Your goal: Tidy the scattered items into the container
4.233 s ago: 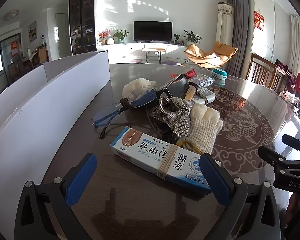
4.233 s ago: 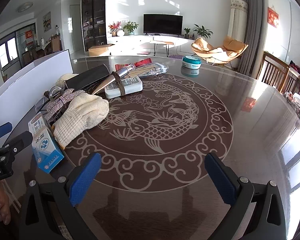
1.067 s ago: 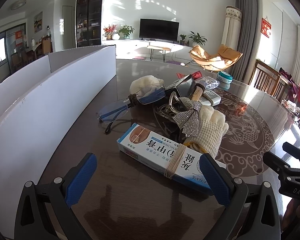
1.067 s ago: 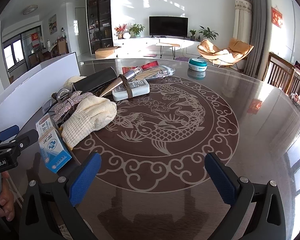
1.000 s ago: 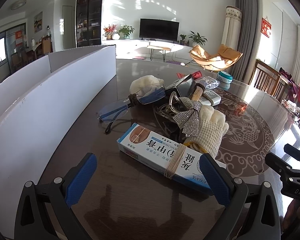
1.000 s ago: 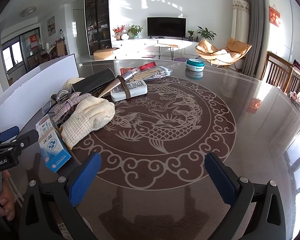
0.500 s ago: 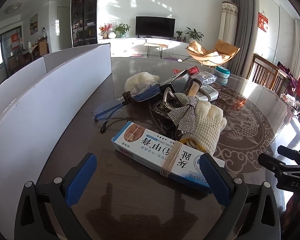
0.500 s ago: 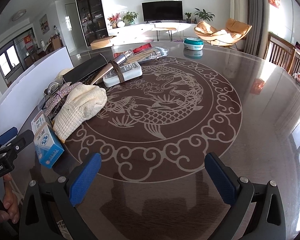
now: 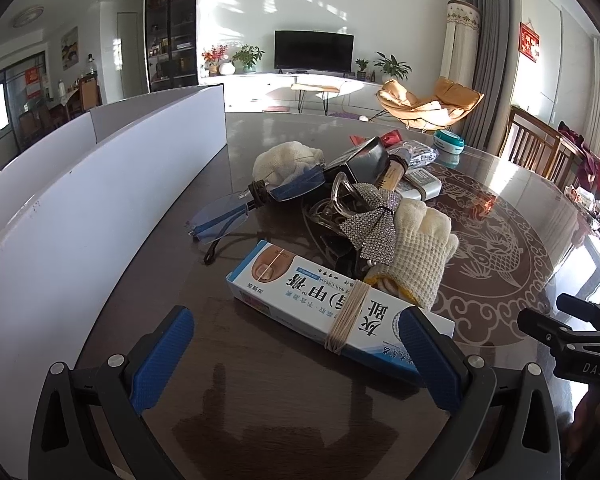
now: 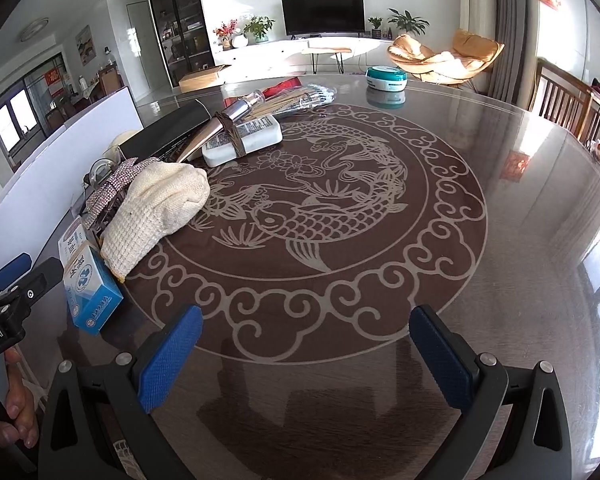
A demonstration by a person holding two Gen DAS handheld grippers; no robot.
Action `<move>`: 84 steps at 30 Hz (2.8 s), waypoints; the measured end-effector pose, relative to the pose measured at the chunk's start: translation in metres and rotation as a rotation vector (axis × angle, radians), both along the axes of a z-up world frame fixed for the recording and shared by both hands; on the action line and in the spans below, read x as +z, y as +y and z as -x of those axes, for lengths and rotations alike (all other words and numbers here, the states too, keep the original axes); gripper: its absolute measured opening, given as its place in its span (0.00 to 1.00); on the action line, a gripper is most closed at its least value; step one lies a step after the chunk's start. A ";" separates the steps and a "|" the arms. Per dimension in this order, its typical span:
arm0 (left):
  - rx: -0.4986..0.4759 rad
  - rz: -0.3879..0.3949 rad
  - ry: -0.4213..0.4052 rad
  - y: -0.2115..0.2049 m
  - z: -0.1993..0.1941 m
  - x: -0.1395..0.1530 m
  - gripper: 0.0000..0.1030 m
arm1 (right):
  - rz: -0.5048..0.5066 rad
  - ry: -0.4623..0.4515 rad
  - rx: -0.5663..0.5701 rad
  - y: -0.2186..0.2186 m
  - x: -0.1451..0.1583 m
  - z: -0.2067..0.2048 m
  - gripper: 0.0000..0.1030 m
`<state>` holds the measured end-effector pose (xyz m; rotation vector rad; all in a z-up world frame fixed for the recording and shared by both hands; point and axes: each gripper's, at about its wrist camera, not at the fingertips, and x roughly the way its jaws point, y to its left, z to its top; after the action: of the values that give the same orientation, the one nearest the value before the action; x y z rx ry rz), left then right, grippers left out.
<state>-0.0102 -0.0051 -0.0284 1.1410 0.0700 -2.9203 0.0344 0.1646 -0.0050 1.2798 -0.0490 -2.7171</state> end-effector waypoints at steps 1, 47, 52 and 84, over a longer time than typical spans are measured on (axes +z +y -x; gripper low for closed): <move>0.001 0.001 -0.001 0.000 -0.001 0.000 1.00 | 0.004 -0.002 -0.001 0.001 0.000 0.000 1.00; -0.124 0.008 -0.050 -0.011 -0.051 0.019 1.00 | -0.063 -0.051 0.178 -0.039 -0.011 0.008 1.00; -0.128 -0.009 -0.066 -0.005 -0.038 0.019 1.00 | -0.106 -0.058 0.153 -0.036 -0.011 0.004 1.00; -0.133 -0.051 -0.119 0.001 -0.016 0.013 1.00 | -0.107 -0.056 0.153 -0.036 -0.011 0.003 1.00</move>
<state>0.0054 -0.0043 -0.0157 1.3754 0.0702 -2.9721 0.0312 0.1285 -0.0158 1.3290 0.1829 -2.5850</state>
